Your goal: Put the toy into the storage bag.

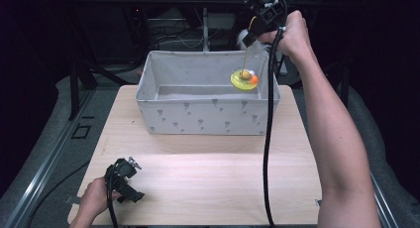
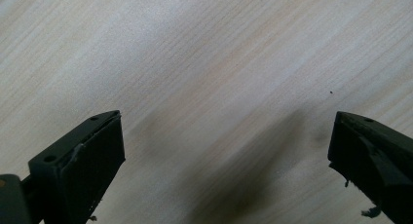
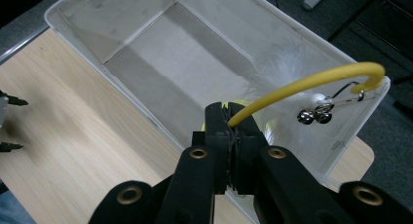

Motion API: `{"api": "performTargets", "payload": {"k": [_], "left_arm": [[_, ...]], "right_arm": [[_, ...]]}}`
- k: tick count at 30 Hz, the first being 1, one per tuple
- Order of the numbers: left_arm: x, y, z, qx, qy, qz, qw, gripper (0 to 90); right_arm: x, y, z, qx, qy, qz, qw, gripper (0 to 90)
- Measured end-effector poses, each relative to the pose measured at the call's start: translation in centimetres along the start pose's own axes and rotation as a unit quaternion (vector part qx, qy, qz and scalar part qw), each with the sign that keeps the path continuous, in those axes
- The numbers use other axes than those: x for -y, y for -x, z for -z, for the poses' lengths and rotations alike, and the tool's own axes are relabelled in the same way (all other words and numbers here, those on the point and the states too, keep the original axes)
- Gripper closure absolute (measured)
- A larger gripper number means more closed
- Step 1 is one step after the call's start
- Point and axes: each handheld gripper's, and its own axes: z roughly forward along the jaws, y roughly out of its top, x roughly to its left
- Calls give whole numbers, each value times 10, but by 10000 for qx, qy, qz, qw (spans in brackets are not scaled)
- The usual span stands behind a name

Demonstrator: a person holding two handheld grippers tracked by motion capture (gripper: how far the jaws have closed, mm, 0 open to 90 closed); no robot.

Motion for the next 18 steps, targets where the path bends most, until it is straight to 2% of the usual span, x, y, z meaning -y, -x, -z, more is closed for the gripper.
{"api": "performTargets", "payload": {"k": [8,15,18], "left_arm": [[0,0,0,19,-18,-5,10000,2],[0,1,0,-1,-15,-51,10000,2],[0,0,-1,-4,-39,-62,10000,2]], "right_arm": [[4,10,-20,-68,-141,-120,9998,884],[4,9,-35,108,-368,-64,9992,884],[5,9,-41,99,-452,-90,9989,884]]}}
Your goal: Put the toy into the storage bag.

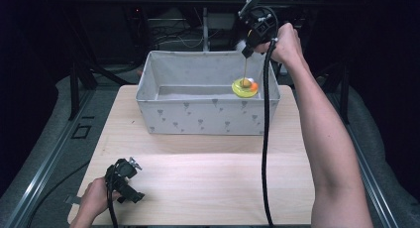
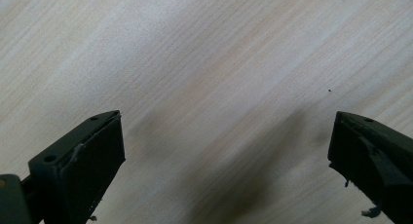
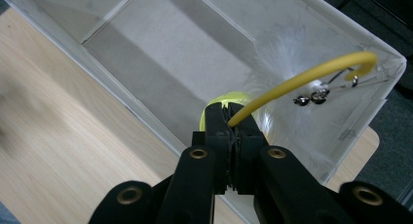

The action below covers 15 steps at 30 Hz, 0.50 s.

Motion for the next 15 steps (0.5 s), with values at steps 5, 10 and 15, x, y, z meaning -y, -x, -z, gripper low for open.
{"api": "performTargets", "payload": {"k": [5,10,15], "left_arm": [[0,1,-1,14,-12,-10,10000,2],[0,1,0,14,-7,-7,10000,2],[0,1,0,11,-17,-37,10000,1]], "right_arm": [[1,0,-10,-5,-79,-7,10000,884],[4,2,-18,25,-210,3,9998,884],[11,7,-26,76,-296,2,9995,884]]}}
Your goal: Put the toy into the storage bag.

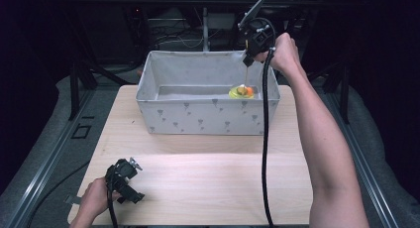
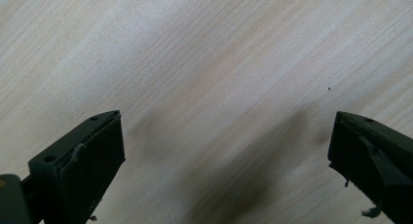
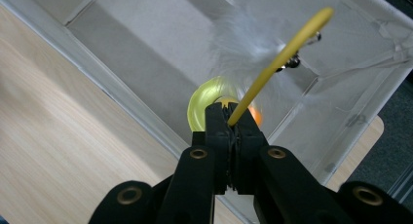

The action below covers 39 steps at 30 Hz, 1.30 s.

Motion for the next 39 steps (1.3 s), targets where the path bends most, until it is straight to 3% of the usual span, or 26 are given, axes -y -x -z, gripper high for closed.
{"api": "performTargets", "payload": {"k": [24,39], "left_arm": [[0,1,-1,18,-64,-12,10000,2],[0,2,-2,27,-88,-43,9999,1]], "right_arm": [[38,24,-51,-35,-480,-181,9987,884],[54,34,-67,2,-627,-335,9975,883]]}}
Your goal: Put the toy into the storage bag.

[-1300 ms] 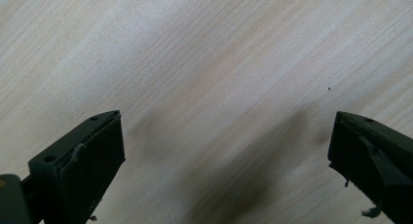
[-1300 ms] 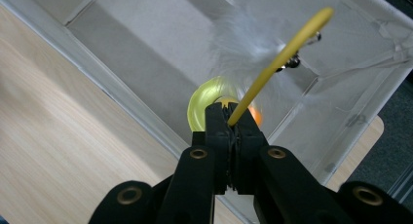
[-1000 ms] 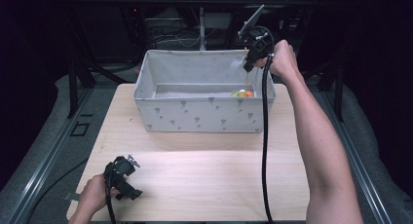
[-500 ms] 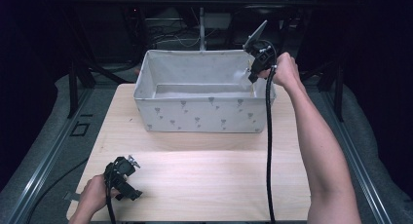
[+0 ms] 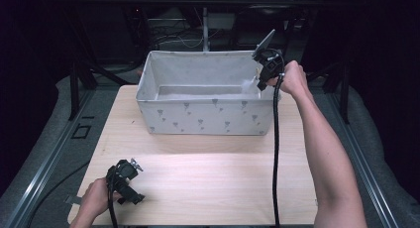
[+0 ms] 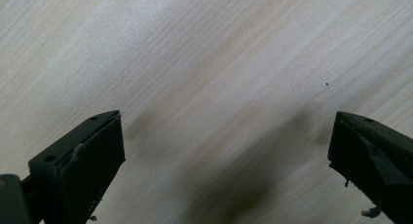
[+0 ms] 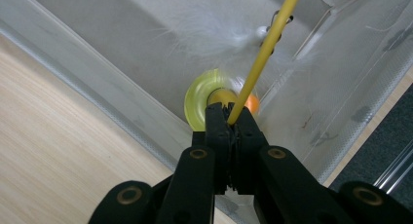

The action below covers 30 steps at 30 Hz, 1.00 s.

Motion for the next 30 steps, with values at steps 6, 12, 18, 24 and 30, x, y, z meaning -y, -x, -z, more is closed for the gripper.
{"api": "performTargets", "payload": {"k": [6,12,18,24,30], "left_arm": [[0,0,0,-5,0,3,10000,1],[0,0,0,2,3,0,10000,2],[0,0,0,6,3,-2,10000,2],[0,0,0,9,4,-6,10000,2],[0,0,0,10,-13,-5,10000,2]], "right_arm": [[4,3,-9,5,-92,-56,9999,882],[5,6,-12,-29,-117,-133,9998,880],[6,7,-15,-68,-97,-187,9998,879],[8,9,-14,-69,-148,-236,9996,875],[9,10,-7,-78,-28,-262,9996,780]]}}
